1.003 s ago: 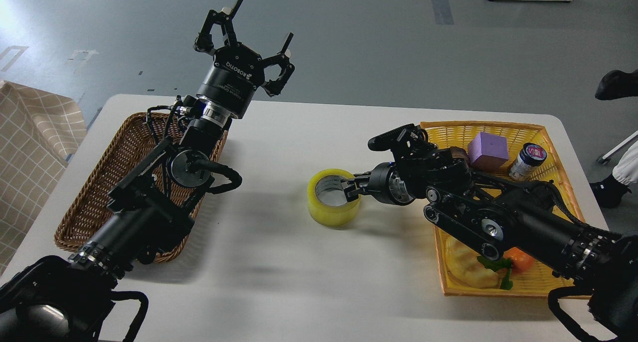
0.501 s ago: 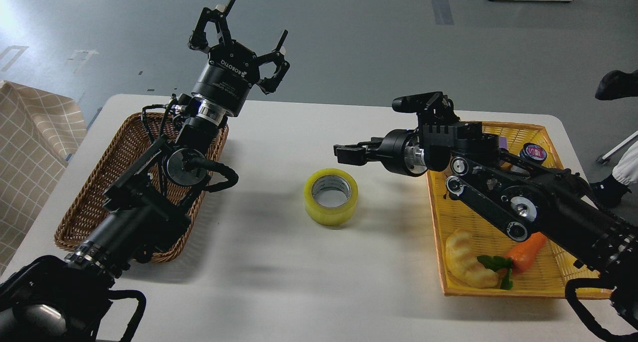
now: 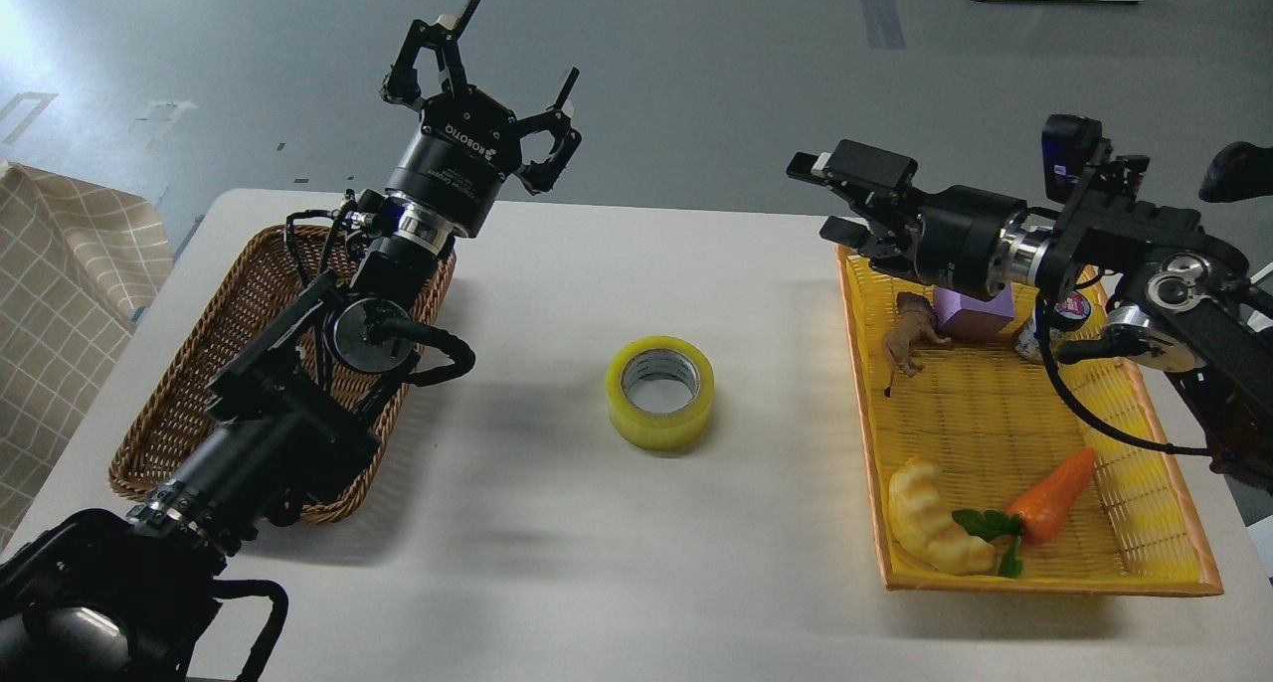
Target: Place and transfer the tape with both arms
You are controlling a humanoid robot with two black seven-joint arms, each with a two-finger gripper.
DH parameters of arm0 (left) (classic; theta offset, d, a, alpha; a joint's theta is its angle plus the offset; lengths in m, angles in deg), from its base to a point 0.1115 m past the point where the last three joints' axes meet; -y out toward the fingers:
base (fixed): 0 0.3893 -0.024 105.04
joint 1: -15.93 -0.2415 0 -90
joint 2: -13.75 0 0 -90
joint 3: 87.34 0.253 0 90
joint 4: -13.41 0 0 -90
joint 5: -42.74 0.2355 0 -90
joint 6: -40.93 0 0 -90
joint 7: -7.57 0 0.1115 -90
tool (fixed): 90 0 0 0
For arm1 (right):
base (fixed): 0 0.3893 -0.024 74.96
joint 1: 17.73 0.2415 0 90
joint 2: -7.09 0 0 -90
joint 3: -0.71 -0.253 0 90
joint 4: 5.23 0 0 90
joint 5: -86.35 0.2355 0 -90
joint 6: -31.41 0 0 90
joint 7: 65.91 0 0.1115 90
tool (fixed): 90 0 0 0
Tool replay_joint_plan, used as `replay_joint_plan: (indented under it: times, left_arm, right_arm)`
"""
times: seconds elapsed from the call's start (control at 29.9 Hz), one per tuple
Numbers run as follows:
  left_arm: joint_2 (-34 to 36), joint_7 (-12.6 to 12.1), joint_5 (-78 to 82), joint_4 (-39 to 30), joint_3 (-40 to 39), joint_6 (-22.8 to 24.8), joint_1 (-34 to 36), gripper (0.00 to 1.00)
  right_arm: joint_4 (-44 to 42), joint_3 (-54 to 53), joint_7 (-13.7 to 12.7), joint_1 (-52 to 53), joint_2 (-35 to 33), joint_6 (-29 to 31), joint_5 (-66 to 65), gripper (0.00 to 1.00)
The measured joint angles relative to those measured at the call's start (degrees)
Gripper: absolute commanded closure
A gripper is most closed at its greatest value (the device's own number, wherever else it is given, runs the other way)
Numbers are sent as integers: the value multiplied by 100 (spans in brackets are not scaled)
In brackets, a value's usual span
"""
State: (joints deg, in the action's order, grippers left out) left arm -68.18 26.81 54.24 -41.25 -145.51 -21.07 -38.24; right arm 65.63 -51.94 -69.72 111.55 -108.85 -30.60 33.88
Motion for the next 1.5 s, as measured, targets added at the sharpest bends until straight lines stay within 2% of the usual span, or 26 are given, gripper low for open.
replay_joint_plan:
  times: [0.17, 0.43, 0.53, 0.57, 0.7, 1.17, 1.5]
  left_arm:
    - [2, 0, 2, 27, 16, 0, 0, 2]
    - [-7, 0, 43, 51, 25, 0, -13, 2]
    - [-3, 0, 51, 52, 25, 0, -13, 2]
    - [-1, 0, 52, 52, 26, 0, -13, 2]
    - [-12, -9, 73, 53, 25, 0, -8, 2]
    - [-18, -7, 99, 38, 17, 0, 82, 2]
    - [-5, 1, 98, 34, 21, 0, 81, 2]
  right_arm:
    - [-83, -1017, -16, -513, 95, -1, 1197, 0]
    - [-410, -2010, -121, -620, 250, -1, 3525, 0]
    - [-509, -2405, -324, -574, 346, -1, 4008, 0]
    - [-528, -2557, -471, -566, 394, -1, 4130, 0]
    - [-548, -2940, -691, -497, 618, -1, 4339, 0]
    - [-538, -4026, -629, -531, 2029, 2, 4376, 3]
    - [-546, -4170, -627, -753, 2471, 2, 4368, 4]
